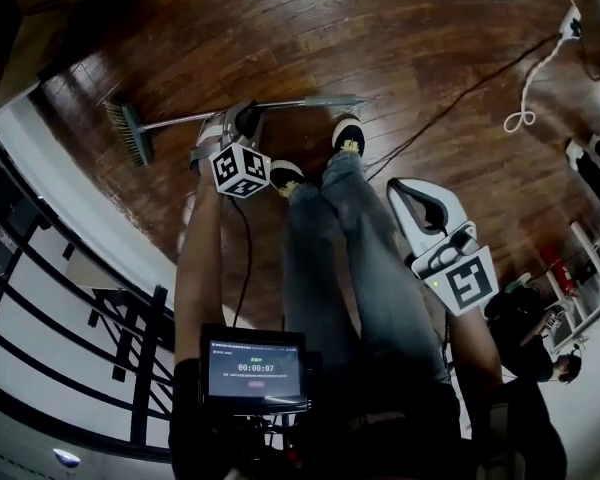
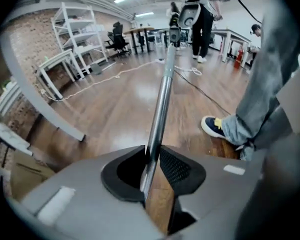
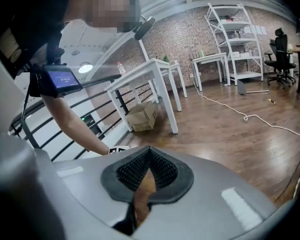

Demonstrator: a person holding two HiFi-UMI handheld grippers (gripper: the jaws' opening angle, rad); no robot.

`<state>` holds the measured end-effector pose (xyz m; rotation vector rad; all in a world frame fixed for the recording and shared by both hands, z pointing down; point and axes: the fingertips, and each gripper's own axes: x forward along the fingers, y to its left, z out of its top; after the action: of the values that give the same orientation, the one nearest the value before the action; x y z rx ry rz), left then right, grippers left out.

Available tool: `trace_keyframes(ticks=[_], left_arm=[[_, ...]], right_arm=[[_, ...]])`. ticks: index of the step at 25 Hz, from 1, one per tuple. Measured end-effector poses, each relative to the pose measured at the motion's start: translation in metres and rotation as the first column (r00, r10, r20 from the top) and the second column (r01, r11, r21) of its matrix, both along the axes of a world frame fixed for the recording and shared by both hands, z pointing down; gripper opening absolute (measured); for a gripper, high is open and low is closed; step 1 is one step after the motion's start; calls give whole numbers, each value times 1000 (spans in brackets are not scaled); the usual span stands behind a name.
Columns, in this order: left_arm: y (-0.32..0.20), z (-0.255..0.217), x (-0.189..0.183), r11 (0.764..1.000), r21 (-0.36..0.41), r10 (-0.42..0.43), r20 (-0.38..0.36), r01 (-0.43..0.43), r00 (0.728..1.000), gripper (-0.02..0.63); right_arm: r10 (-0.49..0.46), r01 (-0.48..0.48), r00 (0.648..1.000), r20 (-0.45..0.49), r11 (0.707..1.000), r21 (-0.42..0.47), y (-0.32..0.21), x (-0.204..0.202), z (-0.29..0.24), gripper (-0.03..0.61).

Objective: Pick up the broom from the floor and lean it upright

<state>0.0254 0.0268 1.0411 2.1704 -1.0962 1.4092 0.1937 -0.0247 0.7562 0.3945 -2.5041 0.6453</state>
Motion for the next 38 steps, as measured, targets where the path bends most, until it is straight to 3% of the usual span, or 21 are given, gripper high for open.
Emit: trace_keyframes(ticks=[5, 8, 10, 13, 16, 23, 25, 27, 29, 35, 38], left_arm=[[-13, -128, -86, 973, 84, -216, -12, 216, 976, 104], [-13, -178, -130, 931, 135, -339, -31, 340, 940, 101], [-14, -203, -158, 888, 190, -416, -61, 419, 907, 100], [-17, -226, -204, 808, 266, -513, -121, 526, 850, 98], [-10, -245, -254, 710, 299, -607, -198, 638, 769, 98], [-27, -292, -376, 464, 298, -738, -391, 834, 550, 98], [-42, -302, -404, 406, 290, -753, -431, 867, 497, 98], [-57, -309, -423, 361, 276, -761, -465, 891, 453, 98], [-74, -314, -436, 339, 278, -762, -479, 899, 436, 98], [-121, -318, -456, 319, 296, -769, -474, 900, 429, 98], [-128, -310, -472, 267, 270, -801, -472, 925, 369, 98]], right_arm=[[-38, 39, 988, 153, 999, -4, -9, -56, -118, 3], [-96, 96, 977, 193, 995, 7, -9, -91, -163, 3], [-156, 151, 966, 208, 988, 38, -5, -119, -181, 3], [-249, 233, 944, 216, 968, 97, -2, -168, -194, 3], [-305, 287, 936, 178, 951, 117, 5, -217, -200, 3], [-323, 311, 933, 160, 946, 96, 3, -331, -225, 3], [-336, 320, 928, 162, 940, 115, -1, -356, -228, 3], [-339, 322, 926, 166, 939, 121, -2, -371, -228, 3], [-344, 330, 925, 163, 938, 108, -2, -379, -226, 3], [-353, 349, 924, 147, 935, 58, -21, -385, -214, 3], [-366, 362, 917, 157, 931, 54, -35, -389, -210, 3]])
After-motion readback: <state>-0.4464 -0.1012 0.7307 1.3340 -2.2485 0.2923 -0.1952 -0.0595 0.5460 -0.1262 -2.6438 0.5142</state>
